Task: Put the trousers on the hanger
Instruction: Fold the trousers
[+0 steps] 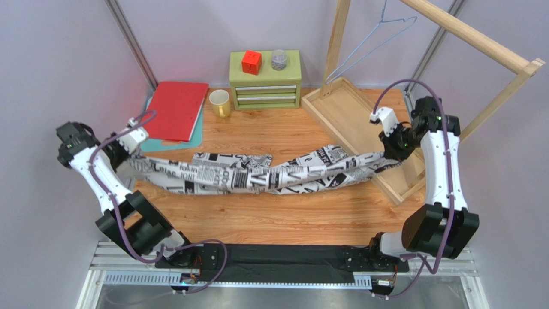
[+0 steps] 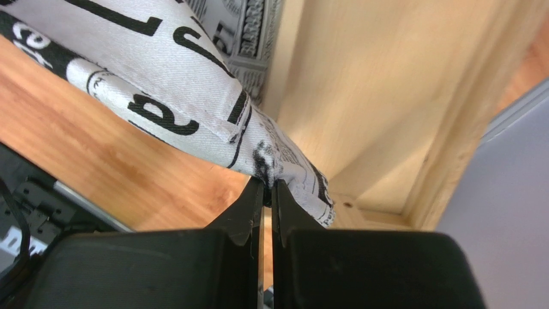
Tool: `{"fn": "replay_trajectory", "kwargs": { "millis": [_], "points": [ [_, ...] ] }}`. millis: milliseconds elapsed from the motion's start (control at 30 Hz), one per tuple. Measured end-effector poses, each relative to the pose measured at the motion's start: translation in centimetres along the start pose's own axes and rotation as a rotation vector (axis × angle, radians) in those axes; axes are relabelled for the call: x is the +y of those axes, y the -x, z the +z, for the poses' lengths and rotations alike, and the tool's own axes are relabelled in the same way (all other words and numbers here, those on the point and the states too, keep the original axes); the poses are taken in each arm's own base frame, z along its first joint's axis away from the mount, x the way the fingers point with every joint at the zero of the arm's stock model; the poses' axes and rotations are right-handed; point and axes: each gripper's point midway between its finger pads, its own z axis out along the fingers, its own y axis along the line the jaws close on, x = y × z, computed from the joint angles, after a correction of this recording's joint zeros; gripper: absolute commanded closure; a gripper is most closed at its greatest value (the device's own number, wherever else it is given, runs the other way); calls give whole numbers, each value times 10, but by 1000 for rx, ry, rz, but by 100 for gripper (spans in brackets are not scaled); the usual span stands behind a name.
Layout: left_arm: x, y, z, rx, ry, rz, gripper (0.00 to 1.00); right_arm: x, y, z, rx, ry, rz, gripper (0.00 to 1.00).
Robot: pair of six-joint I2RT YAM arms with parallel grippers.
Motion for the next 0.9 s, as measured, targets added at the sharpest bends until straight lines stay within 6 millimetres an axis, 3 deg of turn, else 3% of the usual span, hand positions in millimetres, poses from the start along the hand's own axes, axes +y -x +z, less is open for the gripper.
{"fn": "replay_trajectory", "kwargs": {
  "millis": [100,200,300,400,433,467,500,533,600,700,733,833,900],
  "points": [
    [54,22,-18,-51,112,-26,100,-11,17,-11,-58,-23,9,100],
    [75,24,-42,-107,182,-28,100,1,9,-17,-86,-27,-25,100],
    [48,-5,-46,-77,162,-14,100,42,-25,-7,-60,-10,-129,100],
    [-20,-57,-16,-16,49,-29,99,96,-81,12,26,32,-249,96],
    [-42,-72,-5,1,6,-53,82,108,-95,18,49,44,-286,71],
    [-71,-87,7,17,-52,-88,73,121,-111,24,77,53,-339,57],
    [-96,-96,15,29,-108,-116,57,129,-121,27,92,54,-380,46],
    [-115,-101,20,34,-154,-136,1,132,-127,27,107,42,-428,32],
    [-127,-100,19,31,-199,-128,0,129,-127,21,115,1,-507,28],
    [-121,-90,8,19,-187,-107,0,118,-116,11,109,-25,-569,21],
    [-117,-85,3,18,-176,-86,0,112,-109,5,104,-31,-573,0],
    [-113,-55,-1,-14,-160,21,1,91,-84,-10,71,-42,-557,0],
    [-111,-16,5,-75,-166,124,3,78,-63,-17,25,-42,-531,4]
  ]
}}
